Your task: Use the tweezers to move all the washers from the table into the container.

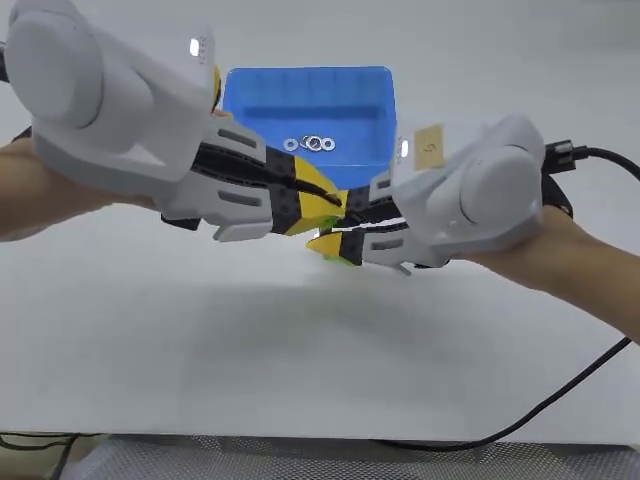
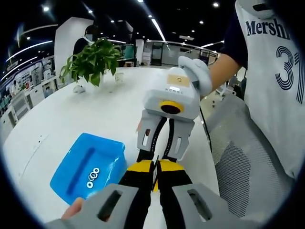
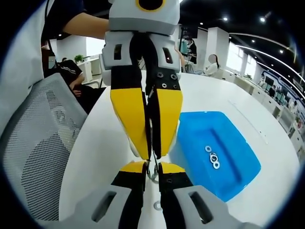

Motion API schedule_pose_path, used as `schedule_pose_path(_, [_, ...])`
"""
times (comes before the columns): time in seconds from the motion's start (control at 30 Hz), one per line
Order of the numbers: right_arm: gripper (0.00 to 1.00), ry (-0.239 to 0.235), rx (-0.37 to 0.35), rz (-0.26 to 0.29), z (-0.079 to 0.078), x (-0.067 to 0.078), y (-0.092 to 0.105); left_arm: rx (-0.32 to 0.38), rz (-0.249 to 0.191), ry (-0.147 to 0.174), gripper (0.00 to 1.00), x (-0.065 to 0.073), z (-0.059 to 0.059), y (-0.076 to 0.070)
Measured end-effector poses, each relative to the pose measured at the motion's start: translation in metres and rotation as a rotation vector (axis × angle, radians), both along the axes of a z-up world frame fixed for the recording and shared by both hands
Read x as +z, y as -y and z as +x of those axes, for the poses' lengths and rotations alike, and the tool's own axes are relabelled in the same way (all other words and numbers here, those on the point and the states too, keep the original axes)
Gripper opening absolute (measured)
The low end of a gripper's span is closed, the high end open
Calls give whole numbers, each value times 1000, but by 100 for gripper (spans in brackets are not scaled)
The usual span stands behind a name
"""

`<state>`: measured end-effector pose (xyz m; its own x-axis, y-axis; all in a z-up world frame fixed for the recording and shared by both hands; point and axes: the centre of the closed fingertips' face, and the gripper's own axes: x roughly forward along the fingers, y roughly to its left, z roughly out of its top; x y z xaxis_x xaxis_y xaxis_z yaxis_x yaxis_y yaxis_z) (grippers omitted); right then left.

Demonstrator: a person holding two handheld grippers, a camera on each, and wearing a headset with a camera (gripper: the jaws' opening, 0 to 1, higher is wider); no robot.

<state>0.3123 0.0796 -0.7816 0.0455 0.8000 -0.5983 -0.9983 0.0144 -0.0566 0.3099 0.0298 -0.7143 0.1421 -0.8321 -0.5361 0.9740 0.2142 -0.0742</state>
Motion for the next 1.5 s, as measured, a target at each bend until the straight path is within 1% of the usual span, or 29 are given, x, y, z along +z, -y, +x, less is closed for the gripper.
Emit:
schedule_pose_path(0.1, [11,11,8,-8,-1,-2,0,-11,2,-10,7,-1,-2,-3])
schedule_pose_path(0.17, [11,10,5,-10,0,-3,0,-13,3,-14,7,-4,2,-11])
schedule_pose_path(0.27, [12,4,-2,-18,1,-6,2,-12,5,-13,7,-5,3,-13])
schedule_pose_path(0.3, [12,8,-2,-18,2,-7,3,-11,6,-12,7,-5,3,-13])
schedule_pose_path(0.43, [12,-7,-11,-5,3,-4,2,-7,3,-15,7,-5,5,-13])
schedule_pose_path(0.57, [12,-23,-19,37,4,3,-3,-15,6,-14,7,-6,5,-11])
schedule_pose_path(0.7, [11,0,-2,23,3,1,-4,-17,11,-12,7,-6,6,-11])
schedule_pose_path(0.8, [10,-7,-8,25,3,1,-4,-19,13,-16,7,-6,6,-12])
schedule_pose_path(0.93, [10,4,-3,18,3,1,-5,-21,13,-22,7,-7,4,-12])
schedule_pose_path(1.17, [9,-5,-10,16,0,1,-5,-20,20,-30,7,-6,1,-12])
schedule_pose_path(1.2, [9,3,-8,17,-1,2,-5,-21,20,-28,7,-5,0,-12])
schedule_pose_path(1.37, [9,11,-4,27,-4,10,-6,-23,17,-20,7,2,-4,-13])
schedule_pose_path(1.5, [9,23,5,30,-4,19,-7,-27,21,-1,7,10,-6,-13])
